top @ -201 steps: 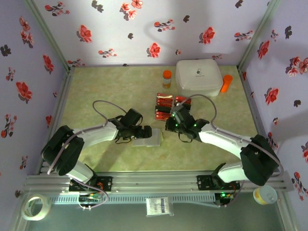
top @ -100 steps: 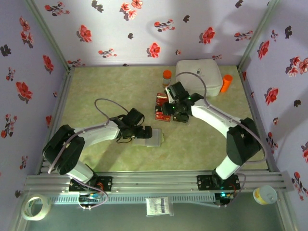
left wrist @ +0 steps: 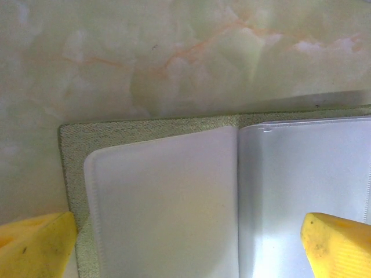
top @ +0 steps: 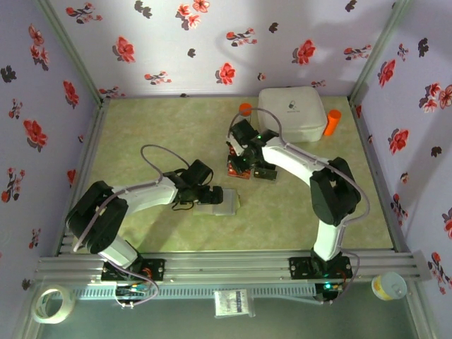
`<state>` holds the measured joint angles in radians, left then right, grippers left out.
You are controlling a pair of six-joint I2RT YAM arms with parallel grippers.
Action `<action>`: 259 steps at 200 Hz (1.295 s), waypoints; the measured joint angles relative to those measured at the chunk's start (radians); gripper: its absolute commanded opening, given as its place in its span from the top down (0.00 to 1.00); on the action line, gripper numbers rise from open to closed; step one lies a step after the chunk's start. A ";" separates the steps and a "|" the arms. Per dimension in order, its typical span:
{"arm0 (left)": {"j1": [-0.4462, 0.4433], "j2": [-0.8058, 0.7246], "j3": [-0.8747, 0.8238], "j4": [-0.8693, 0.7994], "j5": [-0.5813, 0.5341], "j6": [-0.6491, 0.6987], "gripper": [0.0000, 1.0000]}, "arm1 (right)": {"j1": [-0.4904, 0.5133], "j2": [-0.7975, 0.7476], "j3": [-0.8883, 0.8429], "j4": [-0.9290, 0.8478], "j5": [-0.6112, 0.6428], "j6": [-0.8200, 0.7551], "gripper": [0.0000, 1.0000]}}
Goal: Put the credit cards into the card holder
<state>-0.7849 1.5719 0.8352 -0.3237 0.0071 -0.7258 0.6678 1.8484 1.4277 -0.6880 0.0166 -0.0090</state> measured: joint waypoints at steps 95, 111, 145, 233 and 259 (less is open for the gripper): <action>-0.007 0.000 0.002 0.000 -0.001 0.000 0.00 | 0.038 0.096 0.044 -0.014 0.110 -0.051 0.61; -0.010 0.001 0.002 0.000 -0.001 0.000 0.00 | 0.038 0.101 0.045 -0.014 0.123 -0.058 0.62; -0.014 0.008 0.006 -0.001 -0.007 0.000 0.00 | 0.042 0.119 0.057 -0.014 0.132 -0.072 0.68; -0.017 0.011 0.008 -0.003 -0.008 0.000 0.00 | 0.046 0.123 0.071 -0.017 0.133 -0.121 1.00; -0.019 0.011 0.008 -0.003 -0.011 0.000 0.00 | 0.046 0.122 0.071 -0.017 0.126 -0.141 1.00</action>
<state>-0.8036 1.5829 0.8433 -0.3264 -0.0044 -0.7258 0.7139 1.9701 1.4990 -0.7052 0.1425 -0.1501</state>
